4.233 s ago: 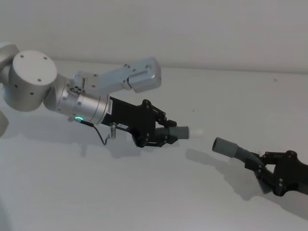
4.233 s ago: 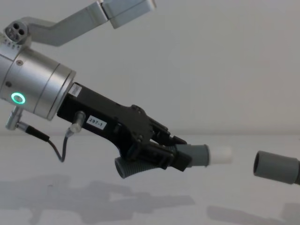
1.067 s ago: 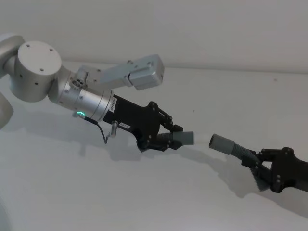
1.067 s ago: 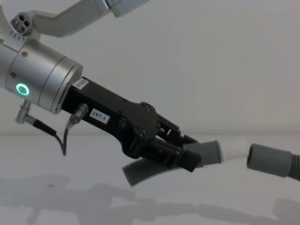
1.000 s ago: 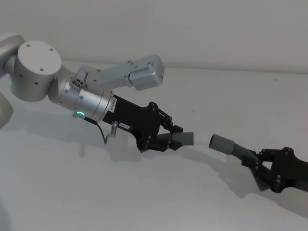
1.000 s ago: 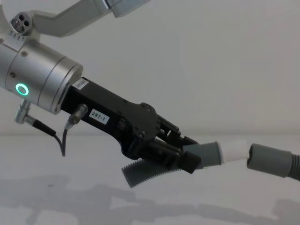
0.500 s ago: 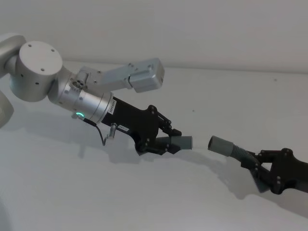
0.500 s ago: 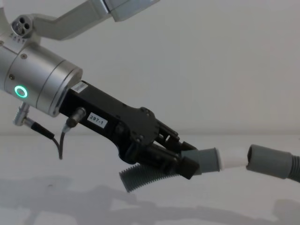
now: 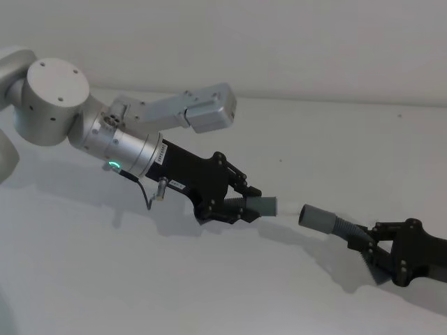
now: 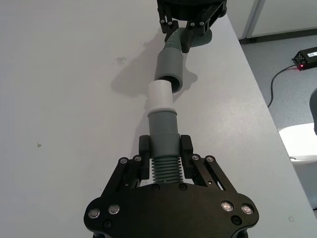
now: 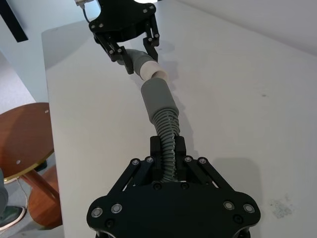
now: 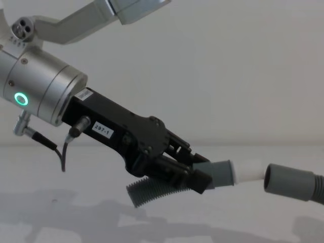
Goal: Use both hands to pick up one end of the pipe from the table, align the ends, and insert them.
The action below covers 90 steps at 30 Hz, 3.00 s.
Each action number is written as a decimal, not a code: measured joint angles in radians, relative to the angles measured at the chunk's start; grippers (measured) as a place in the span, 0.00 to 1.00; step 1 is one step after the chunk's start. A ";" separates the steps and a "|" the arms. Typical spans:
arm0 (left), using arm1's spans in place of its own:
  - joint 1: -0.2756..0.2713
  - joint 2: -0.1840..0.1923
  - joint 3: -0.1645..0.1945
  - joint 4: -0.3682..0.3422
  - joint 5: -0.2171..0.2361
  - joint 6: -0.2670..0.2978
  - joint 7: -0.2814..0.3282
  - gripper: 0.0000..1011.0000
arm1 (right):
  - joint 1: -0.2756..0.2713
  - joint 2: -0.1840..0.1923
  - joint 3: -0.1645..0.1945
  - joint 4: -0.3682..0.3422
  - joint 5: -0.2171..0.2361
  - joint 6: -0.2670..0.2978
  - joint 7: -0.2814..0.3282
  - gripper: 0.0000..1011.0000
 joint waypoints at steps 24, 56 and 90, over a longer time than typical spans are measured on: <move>-0.012 -0.003 0.026 0.012 -0.018 -0.012 -0.010 0.35 | 0.029 0.009 -0.032 0.012 0.009 -0.001 0.002 0.16; -0.067 -0.019 0.073 0.058 -0.006 -0.005 -0.031 0.35 | 0.073 0.011 -0.073 0.037 0.028 -0.016 0.021 0.16; -0.083 -0.032 0.081 0.074 -0.007 -0.004 -0.024 0.35 | 0.080 0.018 -0.085 0.035 0.028 -0.027 0.032 0.16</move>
